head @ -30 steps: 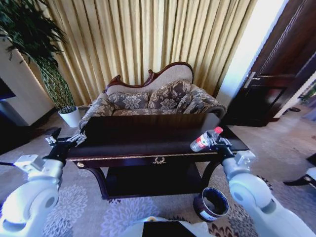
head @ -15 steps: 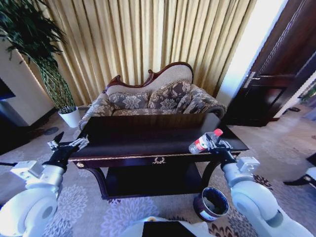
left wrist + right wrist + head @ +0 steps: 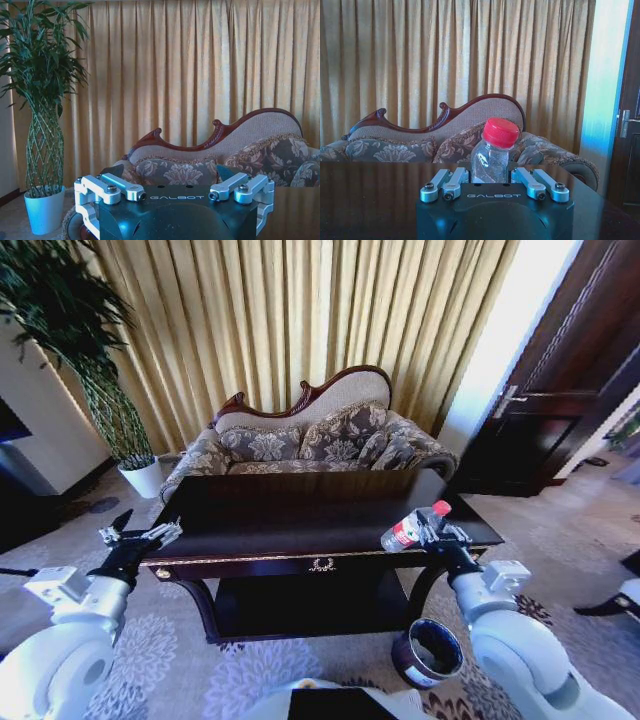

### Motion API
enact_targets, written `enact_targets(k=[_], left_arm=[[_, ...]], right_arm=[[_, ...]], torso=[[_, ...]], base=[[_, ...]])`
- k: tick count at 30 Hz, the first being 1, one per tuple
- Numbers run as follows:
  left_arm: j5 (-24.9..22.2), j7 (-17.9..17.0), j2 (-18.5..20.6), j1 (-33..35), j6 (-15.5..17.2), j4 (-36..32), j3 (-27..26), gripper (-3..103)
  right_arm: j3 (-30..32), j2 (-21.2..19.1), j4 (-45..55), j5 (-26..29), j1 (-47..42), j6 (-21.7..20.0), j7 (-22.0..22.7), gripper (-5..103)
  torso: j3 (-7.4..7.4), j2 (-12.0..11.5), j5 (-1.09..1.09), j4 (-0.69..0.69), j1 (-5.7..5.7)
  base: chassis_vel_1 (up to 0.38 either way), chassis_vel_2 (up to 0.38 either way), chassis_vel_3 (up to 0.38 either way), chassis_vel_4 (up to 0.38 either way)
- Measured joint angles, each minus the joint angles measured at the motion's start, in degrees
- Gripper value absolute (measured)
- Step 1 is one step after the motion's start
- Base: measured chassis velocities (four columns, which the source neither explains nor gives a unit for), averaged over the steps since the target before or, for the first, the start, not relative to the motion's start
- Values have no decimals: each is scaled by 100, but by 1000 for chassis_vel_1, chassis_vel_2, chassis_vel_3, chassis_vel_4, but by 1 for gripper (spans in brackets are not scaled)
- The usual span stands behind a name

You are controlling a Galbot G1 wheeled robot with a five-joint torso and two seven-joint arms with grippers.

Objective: Move to the front of the table and place the trash on the table into the trash bin.

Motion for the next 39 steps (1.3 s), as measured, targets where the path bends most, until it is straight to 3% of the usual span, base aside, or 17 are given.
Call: enact_targets(k=[32,39], left_arm=[[4,7,110,-31,6,6,34,100],[4,7,110,-42,6,6,39,100]], right_arm=[[6,57,-103,11,28,11,-11,32],[-93,236,-1116,-137,192,198,-13,32]], torso=[[0,0,0,0,-1],[0,0,0,0,0]], base=[[65,-64,-64,64],[5,-5,-8,6]])
